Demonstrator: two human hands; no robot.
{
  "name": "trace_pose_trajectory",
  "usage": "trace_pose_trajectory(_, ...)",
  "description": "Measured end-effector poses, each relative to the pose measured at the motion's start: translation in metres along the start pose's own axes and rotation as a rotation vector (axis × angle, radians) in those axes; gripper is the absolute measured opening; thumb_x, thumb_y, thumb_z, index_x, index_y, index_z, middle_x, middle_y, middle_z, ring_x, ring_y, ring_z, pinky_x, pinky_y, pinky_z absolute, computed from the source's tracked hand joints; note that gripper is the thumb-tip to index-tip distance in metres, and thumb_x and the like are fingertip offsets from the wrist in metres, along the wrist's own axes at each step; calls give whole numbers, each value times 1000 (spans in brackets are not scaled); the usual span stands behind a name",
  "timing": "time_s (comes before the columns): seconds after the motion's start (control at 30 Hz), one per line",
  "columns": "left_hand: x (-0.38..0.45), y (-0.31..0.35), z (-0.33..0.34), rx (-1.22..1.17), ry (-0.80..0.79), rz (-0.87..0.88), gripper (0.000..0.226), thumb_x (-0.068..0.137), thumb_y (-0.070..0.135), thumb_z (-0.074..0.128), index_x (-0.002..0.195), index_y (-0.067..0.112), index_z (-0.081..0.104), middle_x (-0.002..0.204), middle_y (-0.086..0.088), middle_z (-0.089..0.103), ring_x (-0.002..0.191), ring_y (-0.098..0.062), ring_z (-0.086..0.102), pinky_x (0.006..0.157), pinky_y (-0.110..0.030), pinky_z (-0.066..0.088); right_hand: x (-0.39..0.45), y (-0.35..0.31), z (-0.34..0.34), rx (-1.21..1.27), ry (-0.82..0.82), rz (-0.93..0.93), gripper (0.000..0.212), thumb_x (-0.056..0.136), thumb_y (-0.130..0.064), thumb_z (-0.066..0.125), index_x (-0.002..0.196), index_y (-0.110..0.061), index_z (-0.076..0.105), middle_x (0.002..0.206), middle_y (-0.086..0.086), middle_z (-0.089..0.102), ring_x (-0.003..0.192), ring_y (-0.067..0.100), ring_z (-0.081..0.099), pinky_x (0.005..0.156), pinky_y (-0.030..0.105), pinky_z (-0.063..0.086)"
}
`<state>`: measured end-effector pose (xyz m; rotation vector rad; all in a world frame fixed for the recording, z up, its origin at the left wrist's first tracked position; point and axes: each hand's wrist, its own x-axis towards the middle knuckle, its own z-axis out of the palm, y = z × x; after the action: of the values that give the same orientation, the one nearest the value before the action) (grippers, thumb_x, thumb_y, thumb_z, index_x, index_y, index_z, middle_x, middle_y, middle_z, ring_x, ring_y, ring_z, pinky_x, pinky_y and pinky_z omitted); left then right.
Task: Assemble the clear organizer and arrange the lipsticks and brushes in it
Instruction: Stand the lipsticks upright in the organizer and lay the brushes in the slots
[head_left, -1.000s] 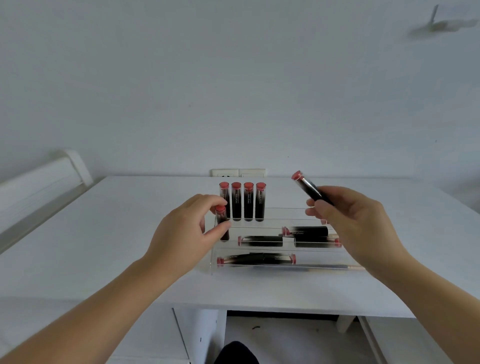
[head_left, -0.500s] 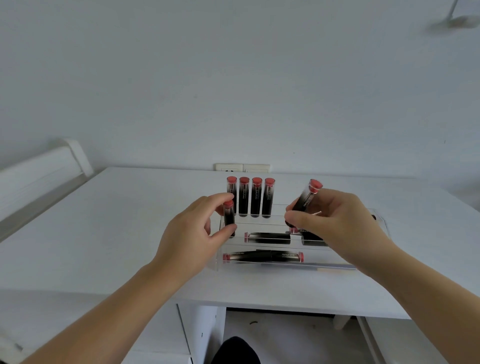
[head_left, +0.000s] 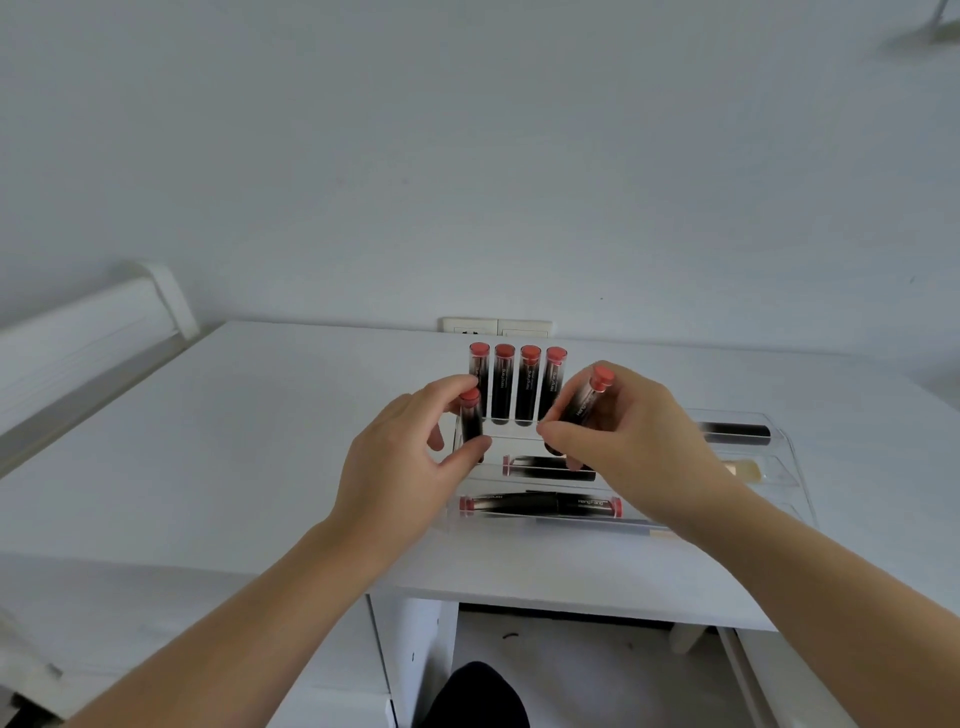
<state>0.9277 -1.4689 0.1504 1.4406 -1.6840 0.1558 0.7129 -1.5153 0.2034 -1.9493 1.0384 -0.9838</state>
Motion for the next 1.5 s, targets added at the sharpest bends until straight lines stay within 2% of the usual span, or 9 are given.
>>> trace_pose_trajectory(0.1, 1, 0, -1, 30, 14, 6, 62, 82, 31, 84, 139, 29, 59, 90, 9, 66, 67, -9, 51, 60, -18, 43, 0, 1, 1, 13, -42, -3, 21, 82, -23, 75, 89, -35, 60, 80, 0, 73, 56, 13, 67, 62, 28, 56)
trace_pose_trajectory(0.27, 3, 1, 1, 80, 65, 131, 53, 81, 30, 84, 129, 14, 68, 84, 16, 52, 65, -7, 43, 59, -13, 36, 2, 0, 1, -50, -53, -11, 13, 87, -33, 72, 88, -28, 61, 73, -4, 73, 58, 11, 69, 59, 25, 52)
trace_pose_trajectory(0.4, 0, 1, 0, 37, 88, 147, 44, 89, 29, 70, 131, 15, 67, 83, 17, 49, 66, -9, 45, 55, -21, 41, 3, -3, 0, 29, -85, 56, 16, 85, -44, 60, 91, -29, 61, 85, 1, 76, 72, 26, 71, 68, 46, 57)
trace_pose_trajectory(0.47, -1, 1, -1, 29, 89, 153, 44, 89, 22, 66, 132, 14, 66, 85, 17, 51, 66, -10, 46, 54, -23, 42, 3, -4, -1, 30, -116, 65, 14, 85, -40, 59, 94, -29, 61, 86, 1, 76, 72, 20, 71, 69, 41, 59)
trace_pose_trajectory(0.6, 0, 0, 0, 33, 88, 124, 46, 87, 12, 76, 132, 13, 67, 88, 10, 60, 65, -11, 43, 56, -25, 43, 3, -4, 1, -37, -139, 15, 2, 95, -26, 62, 96, -27, 63, 79, -11, 73, 61, 3, 68, 56, 15, 51)
trace_pose_trajectory(0.8, 1, 1, 2, 29, 71, 85, 49, 85, 21, 80, 132, 14, 67, 95, 5, 65, 65, -8, 42, 60, -15, 37, 7, -7, 15, -77, -61, -60, 20, 87, -22, 73, 102, -32, 63, 82, 1, 71, 74, 23, 68, 76, 37, 58)
trace_pose_trajectory(1.0, -3, -3, 5, 29, 85, 93, 52, 84, 19, 83, 132, 14, 65, 104, 3, 63, 65, -8, 44, 59, -16, 40, 11, -6, 27, -29, 31, -110, 33, 80, -15, 79, 90, -32, 53, 76, -11, 71, 58, 3, 62, 53, 9, 43)
trace_pose_trajectory(1.23, -3, -5, 9, -6, 85, 112, 55, 85, 13, 81, 137, 15, 62, 104, 4, 62, 63, -10, 48, 57, -20, 45, 13, -2, 34, -96, 57, -127, 31, 81, -24, 81, 90, -43, 59, 76, -14, 72, 72, 1, 68, 65, 8, 48)
trace_pose_trajectory(1.5, -2, -8, 11, -45, 90, 114, 56, 85, 10, 82, 137, 14, 62, 104, 3, 62, 64, -12, 50, 58, -21, 47, 15, 2, 38, -129, 60, -130, 23, 83, -25, 79, 96, -36, 65, 76, -18, 70, 76, -3, 66, 70, 10, 51)
